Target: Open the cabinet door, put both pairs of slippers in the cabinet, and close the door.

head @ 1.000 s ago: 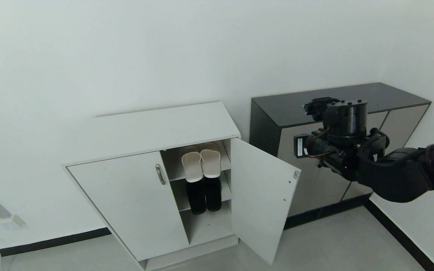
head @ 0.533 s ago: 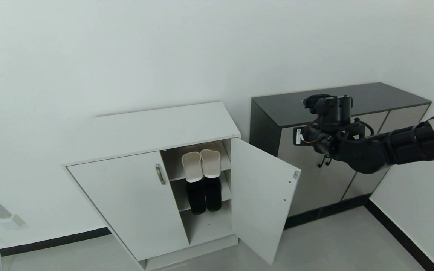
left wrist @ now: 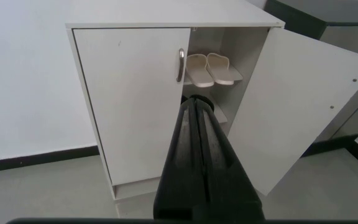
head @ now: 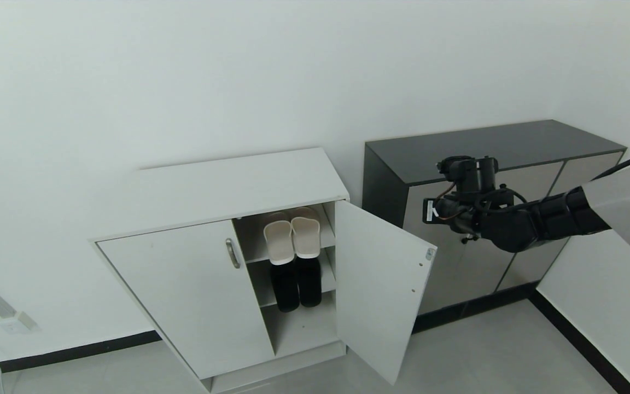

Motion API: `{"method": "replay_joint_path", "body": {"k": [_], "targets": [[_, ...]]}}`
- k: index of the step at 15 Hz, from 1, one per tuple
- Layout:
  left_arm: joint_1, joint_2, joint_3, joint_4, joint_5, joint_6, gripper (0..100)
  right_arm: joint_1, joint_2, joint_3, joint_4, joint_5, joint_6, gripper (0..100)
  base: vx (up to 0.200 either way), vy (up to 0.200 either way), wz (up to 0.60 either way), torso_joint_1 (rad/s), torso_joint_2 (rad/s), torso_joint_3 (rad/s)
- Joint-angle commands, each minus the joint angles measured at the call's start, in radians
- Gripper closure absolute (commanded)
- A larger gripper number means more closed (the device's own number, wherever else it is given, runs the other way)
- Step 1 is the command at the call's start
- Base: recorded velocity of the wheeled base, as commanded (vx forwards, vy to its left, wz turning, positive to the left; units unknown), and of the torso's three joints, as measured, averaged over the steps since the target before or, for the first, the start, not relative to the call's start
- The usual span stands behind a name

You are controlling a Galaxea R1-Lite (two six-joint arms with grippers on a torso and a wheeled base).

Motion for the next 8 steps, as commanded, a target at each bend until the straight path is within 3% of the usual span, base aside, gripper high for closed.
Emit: {"method": "replay_joint_path", "body": {"k": [1, 8], "targets": [[0.000, 0.000, 0.000, 0.000, 0.000, 0.000, 100, 0.004, 0.003, 0.016, -0.001, 0.021, 0.014, 100, 0.000, 0.000, 0.00, 0.000, 0.00, 0.000], [0.000, 0.000, 0.000, 0.000, 0.000, 0.000, 100, 0.029, 0.018, 0.060, -0.008, 0.079, 0.034, 100, 0.000, 0.000, 0.00, 0.000, 0.00, 0.000]]}}
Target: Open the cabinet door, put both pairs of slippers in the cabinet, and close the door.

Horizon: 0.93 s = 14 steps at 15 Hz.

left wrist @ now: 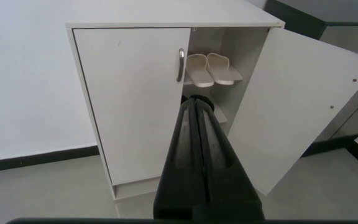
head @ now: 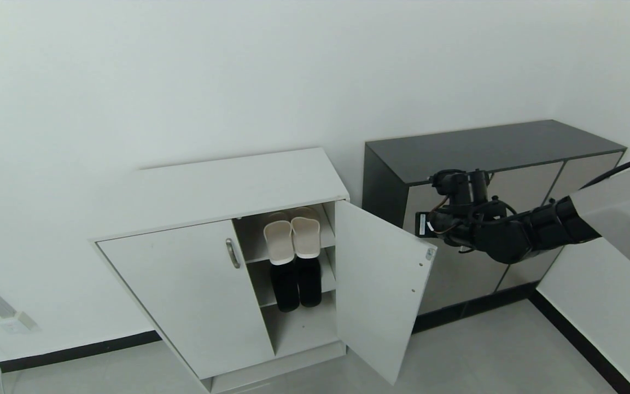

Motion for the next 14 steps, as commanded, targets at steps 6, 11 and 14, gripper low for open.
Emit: {"method": "replay_joint_path", "body": {"k": [6, 11, 14], "targets": [[0.000, 0.002, 0.000, 0.000, 0.000, 0.000, 100, 0.042, 0.006, 0.043, -0.002, -0.001, 0.012, 100, 0.000, 0.000, 0.00, 0.000, 0.00, 0.000], [0.000, 0.002, 0.000, 0.000, 0.000, 0.000, 100, 0.162, -0.079, 0.167, -0.059, -0.011, 0.016, 100, 0.000, 0.000, 0.00, 0.000, 0.00, 0.000], [0.000, 0.000, 0.000, 0.000, 0.000, 0.000, 100, 0.277, -0.140, 0.254, -0.079, -0.011, 0.018, 100, 0.000, 0.000, 0.00, 0.000, 0.00, 0.000]]}}
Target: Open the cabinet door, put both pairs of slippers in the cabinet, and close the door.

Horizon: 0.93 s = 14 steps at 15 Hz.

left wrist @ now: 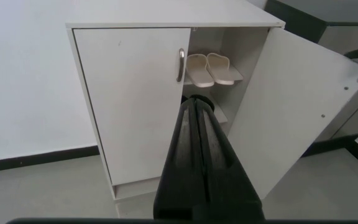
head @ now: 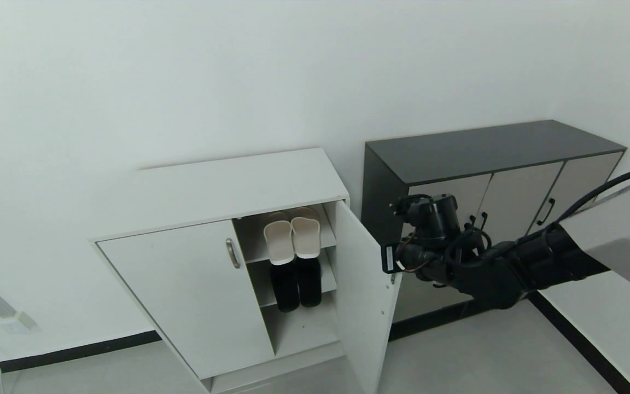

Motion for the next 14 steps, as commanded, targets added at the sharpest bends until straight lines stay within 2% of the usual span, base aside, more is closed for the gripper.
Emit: {"method": "replay_joint_path", "body": {"k": [1, 5, 11, 14], "targets": [[0.000, 0.000, 0.000, 0.000, 0.000, 0.000, 100, 0.083, -0.063, 0.061, -0.005, -0.002, 0.001, 100, 0.000, 0.000, 0.00, 0.000, 0.00, 0.000], [0.002, 0.000, 0.000, 0.000, 0.000, 0.000, 100, 0.114, -0.083, 0.119, -0.114, -0.016, -0.022, 100, 0.000, 0.000, 0.00, 0.000, 0.00, 0.000], [0.002, 0.002, 0.000, 0.000, 0.000, 0.000, 100, 0.142, -0.102, 0.179, -0.137, -0.008, -0.051, 100, 0.000, 0.000, 0.00, 0.000, 0.00, 0.000], [0.000, 0.000, 0.000, 0.000, 0.000, 0.000, 100, 0.174, -0.103, 0.214, -0.144, -0.008, -0.051, 100, 0.000, 0.000, 0.60, -0.002, 0.00, 0.006]]}}
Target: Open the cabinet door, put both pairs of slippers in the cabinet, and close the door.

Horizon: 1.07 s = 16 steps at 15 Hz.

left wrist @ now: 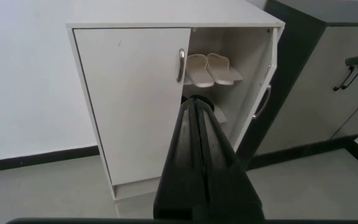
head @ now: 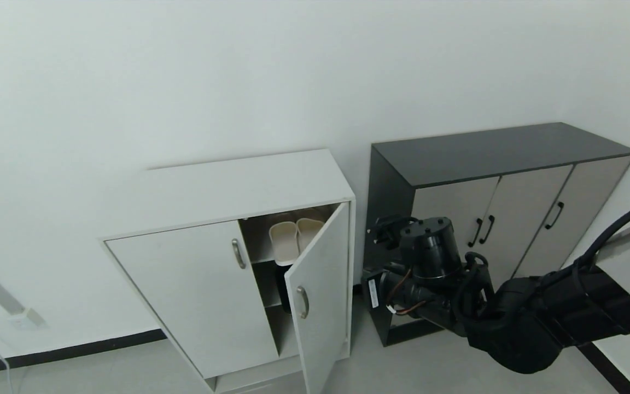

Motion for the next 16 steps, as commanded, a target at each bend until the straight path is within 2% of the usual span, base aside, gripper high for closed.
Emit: {"method": "replay_joint_path", "body": {"k": [1, 3, 9, 13, 14, 16], "targets": [[0.000, 0.002, 0.000, 0.000, 0.001, -0.001, 100, 0.011, -0.001, 0.014, -0.005, 0.001, 0.000, 100, 0.000, 0.000, 0.60, 0.002, 0.00, 0.002], [0.001, 0.002, 0.000, 0.000, 0.002, -0.001, 100, 0.011, 0.004, 0.023, -0.015, -0.003, -0.014, 100, 0.000, 0.000, 0.60, 0.017, 0.01, 0.002], [0.000, 0.000, 0.000, 0.000, 0.004, -0.002, 100, 0.003, 0.005, 0.083, -0.140, -0.007, -0.058, 100, 0.000, 0.000, 0.00, 0.000, 0.00, 0.000], [0.000, 0.000, 0.000, 0.000, 0.004, -0.002, 100, -0.003, -0.027, 0.187, -0.230, 0.047, -0.068, 100, 0.000, 0.000, 0.00, 0.000, 0.00, 0.000], [0.000, 0.000, 0.000, 0.000, 0.002, -0.001, 100, -0.004, -0.041, 0.270, -0.298, 0.100, -0.071, 100, 0.000, 0.000, 0.00, 0.000, 0.00, 0.000], [0.001, 0.000, 0.000, 0.000, 0.002, -0.002, 100, -0.004, -0.041, 0.342, -0.359, 0.102, -0.072, 100, 0.200, 0.000, 0.00, -0.005, 0.00, 0.007]]}}
